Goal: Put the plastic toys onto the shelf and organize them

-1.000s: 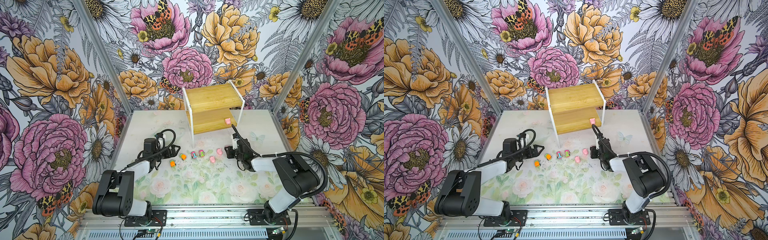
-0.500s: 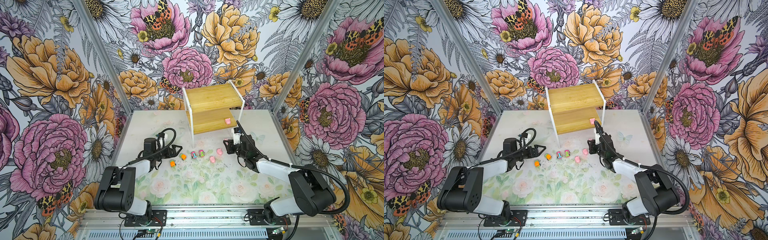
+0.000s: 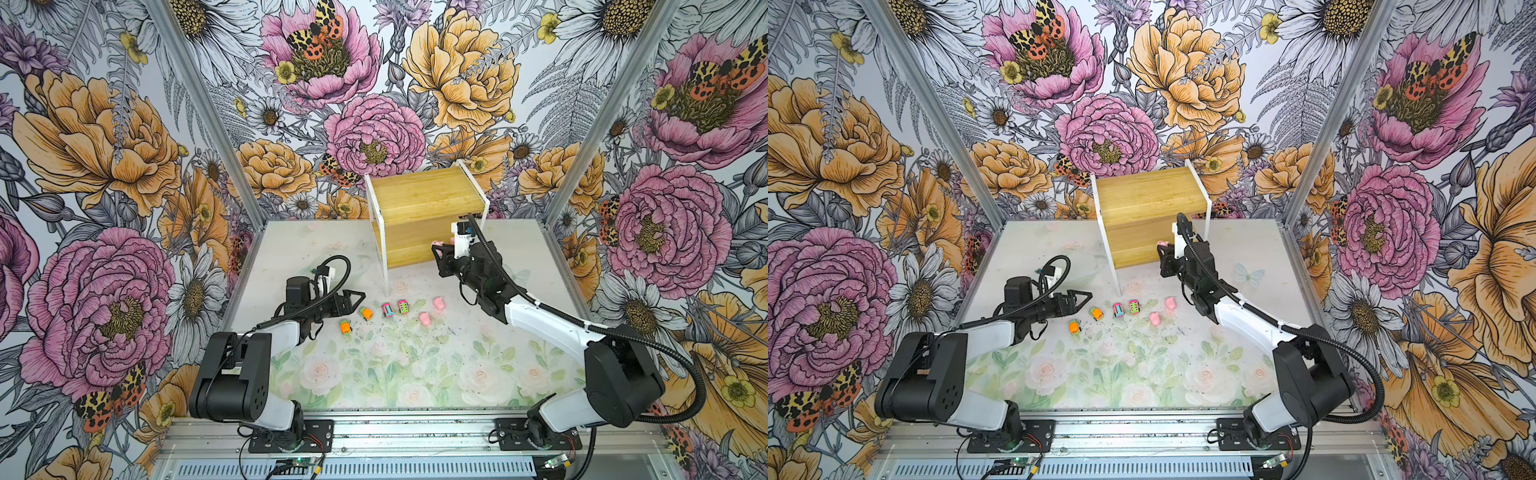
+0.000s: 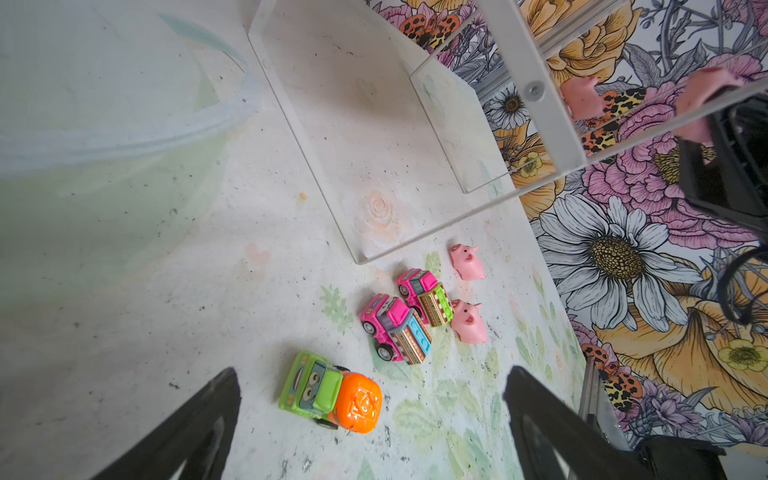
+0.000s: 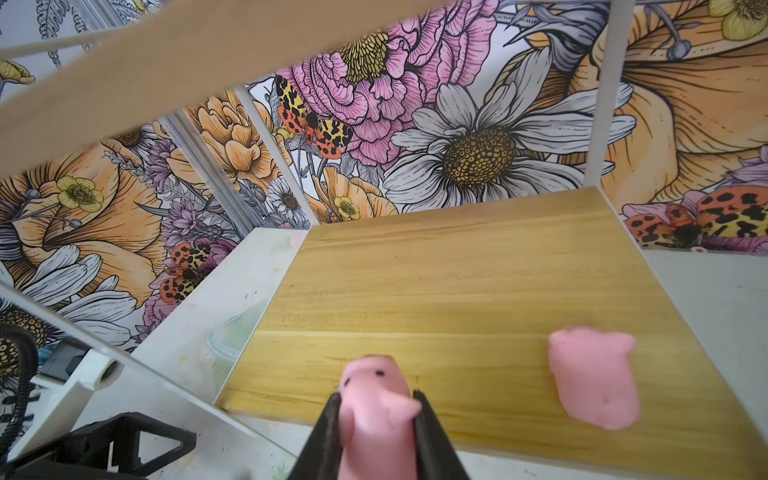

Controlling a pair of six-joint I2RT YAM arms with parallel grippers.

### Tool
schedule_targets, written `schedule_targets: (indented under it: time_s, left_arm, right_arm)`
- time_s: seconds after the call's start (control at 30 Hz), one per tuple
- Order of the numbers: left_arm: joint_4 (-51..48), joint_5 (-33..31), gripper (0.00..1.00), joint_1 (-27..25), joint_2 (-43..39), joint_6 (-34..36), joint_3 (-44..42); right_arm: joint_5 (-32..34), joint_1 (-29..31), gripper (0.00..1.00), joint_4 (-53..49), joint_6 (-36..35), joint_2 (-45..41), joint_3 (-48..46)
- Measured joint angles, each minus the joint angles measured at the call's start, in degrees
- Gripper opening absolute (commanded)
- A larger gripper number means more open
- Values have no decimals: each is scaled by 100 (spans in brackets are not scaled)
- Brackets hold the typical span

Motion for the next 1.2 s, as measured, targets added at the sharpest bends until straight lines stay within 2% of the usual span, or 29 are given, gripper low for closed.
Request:
schedule_targets:
  time_s: [0.63, 1.2]
  left_arm:
    - [39, 87, 99, 17, 2, -4, -59]
    - [17, 87, 99, 17, 2, -2, -59]
  right_arm:
    - [944, 35, 29, -304, 129, 918, 654]
    - [1115, 35, 29, -448, 195, 1250, 874]
